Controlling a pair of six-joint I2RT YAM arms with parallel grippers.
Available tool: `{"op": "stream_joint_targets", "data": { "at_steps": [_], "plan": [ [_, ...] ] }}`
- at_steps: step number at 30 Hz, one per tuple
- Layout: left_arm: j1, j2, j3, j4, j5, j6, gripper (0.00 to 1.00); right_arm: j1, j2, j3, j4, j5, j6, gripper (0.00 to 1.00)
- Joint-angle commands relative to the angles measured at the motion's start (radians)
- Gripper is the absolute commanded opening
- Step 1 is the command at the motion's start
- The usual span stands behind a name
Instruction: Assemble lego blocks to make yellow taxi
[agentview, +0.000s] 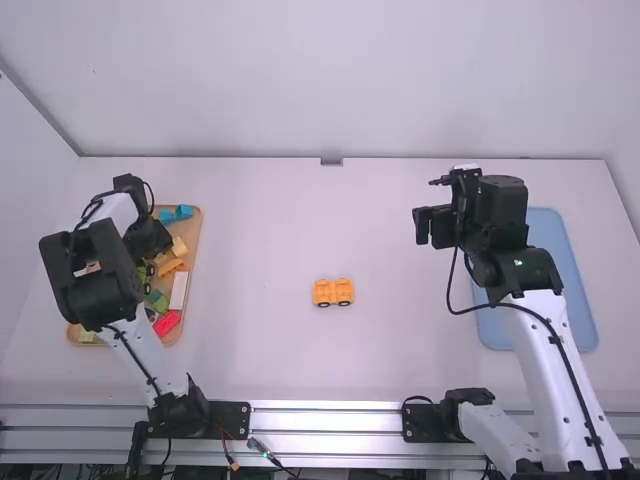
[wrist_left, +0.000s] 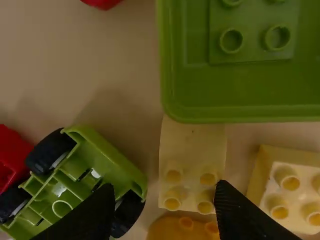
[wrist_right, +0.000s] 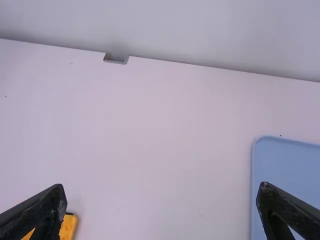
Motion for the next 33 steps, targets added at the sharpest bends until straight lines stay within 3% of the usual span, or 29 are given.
{"op": "stream_joint_targets", "data": {
  "at_steps": [1, 33],
  "plan": [
    [0.002, 0.008, -0.021, 0.000, 0.025, -0.003, 0.54, 0.005, 0.003, 0.032, 0.003, 0.000, 0.001, 0.99],
    [0.001, 0.008, 0.044, 0.024, 0.079, 0.030, 0.54, 0.005, 0.003, 0.032, 0.003, 0.000, 0.001, 0.99]
  ]
}}
